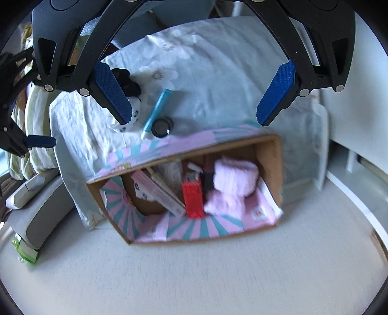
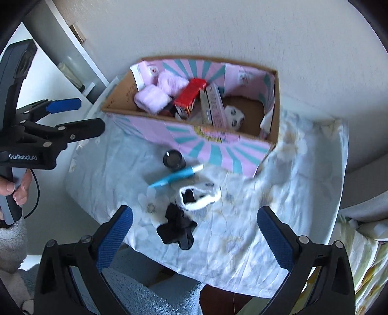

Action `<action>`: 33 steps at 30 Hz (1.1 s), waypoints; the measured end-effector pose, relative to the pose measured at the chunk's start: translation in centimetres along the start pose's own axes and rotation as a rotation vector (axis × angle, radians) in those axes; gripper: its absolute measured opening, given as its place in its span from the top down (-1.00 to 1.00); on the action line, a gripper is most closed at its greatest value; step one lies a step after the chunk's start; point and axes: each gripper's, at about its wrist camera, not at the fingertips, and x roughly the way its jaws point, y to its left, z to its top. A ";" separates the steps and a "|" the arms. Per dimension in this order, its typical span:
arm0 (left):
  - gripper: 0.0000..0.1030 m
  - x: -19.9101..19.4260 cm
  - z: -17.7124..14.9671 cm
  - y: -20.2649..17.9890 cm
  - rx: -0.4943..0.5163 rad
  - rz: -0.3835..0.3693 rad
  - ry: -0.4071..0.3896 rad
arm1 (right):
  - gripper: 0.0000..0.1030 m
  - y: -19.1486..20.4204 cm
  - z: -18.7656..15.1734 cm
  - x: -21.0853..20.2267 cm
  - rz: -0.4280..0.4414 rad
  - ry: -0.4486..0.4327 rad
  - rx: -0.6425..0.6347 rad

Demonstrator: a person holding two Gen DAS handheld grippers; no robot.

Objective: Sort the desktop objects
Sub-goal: 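Withdraw both tools from the box toward the compact and socks, then grasp the black round compact with the left tool while the right tool grasps the white panda sock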

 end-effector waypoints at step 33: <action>-0.47 13.9 -2.0 -3.0 -0.204 0.003 0.086 | -0.79 -0.3 -2.4 11.2 0.015 -0.063 -0.127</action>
